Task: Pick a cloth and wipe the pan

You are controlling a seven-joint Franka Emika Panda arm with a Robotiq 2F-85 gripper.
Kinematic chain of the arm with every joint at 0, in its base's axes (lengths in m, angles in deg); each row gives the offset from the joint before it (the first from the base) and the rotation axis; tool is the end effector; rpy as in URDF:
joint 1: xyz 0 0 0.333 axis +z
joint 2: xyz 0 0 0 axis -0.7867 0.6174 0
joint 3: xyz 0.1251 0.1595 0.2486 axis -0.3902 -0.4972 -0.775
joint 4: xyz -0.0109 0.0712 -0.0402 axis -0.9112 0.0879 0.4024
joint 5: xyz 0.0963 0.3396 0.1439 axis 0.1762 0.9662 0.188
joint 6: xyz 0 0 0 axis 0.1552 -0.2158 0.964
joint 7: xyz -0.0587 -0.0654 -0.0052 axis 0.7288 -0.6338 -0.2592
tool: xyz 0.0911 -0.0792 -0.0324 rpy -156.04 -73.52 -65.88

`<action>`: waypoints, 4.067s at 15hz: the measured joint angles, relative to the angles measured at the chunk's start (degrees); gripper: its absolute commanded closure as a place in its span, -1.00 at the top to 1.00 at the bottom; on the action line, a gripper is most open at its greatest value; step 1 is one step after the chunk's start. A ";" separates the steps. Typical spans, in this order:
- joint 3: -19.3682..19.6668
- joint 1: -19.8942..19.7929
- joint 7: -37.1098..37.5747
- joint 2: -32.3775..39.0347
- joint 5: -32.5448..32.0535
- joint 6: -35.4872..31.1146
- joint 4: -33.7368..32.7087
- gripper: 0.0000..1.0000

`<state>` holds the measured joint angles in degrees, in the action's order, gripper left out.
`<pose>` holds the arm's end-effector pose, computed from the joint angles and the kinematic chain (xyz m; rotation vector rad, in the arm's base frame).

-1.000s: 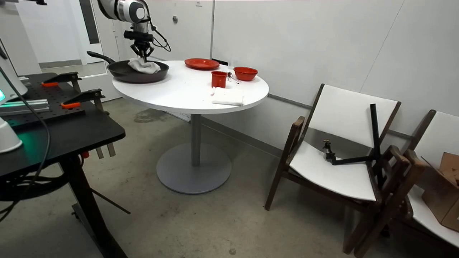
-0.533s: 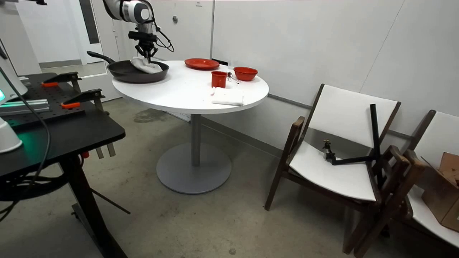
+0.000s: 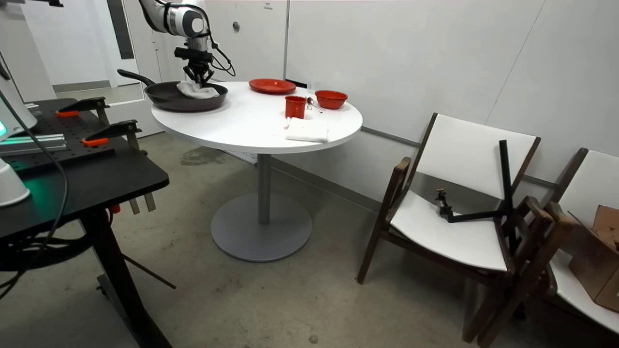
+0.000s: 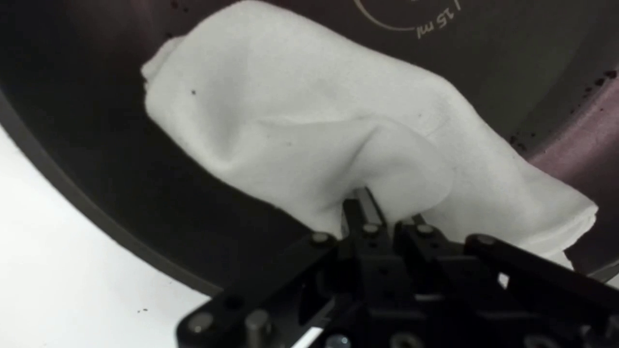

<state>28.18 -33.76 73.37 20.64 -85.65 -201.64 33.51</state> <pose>0.6446 0.3317 0.0865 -2.8368 -1.1343 -0.1368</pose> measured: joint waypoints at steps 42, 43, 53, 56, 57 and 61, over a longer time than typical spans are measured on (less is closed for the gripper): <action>3.01 0.12 15.28 -21.39 4.06 -38.09 51.80 -0.97; 3.42 0.52 15.31 -21.42 4.06 -38.09 51.75 -0.96; 8.66 4.98 15.33 -21.77 4.02 -32.90 49.01 -0.97; 9.86 6.10 15.33 -21.57 3.74 -30.43 47.27 -0.97; 10.08 6.26 15.33 -21.40 3.55 -29.70 46.58 -0.96; 10.56 6.35 15.30 -20.42 2.34 -27.23 43.43 -0.97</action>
<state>38.74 -27.42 88.68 0.22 -83.31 -228.87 76.93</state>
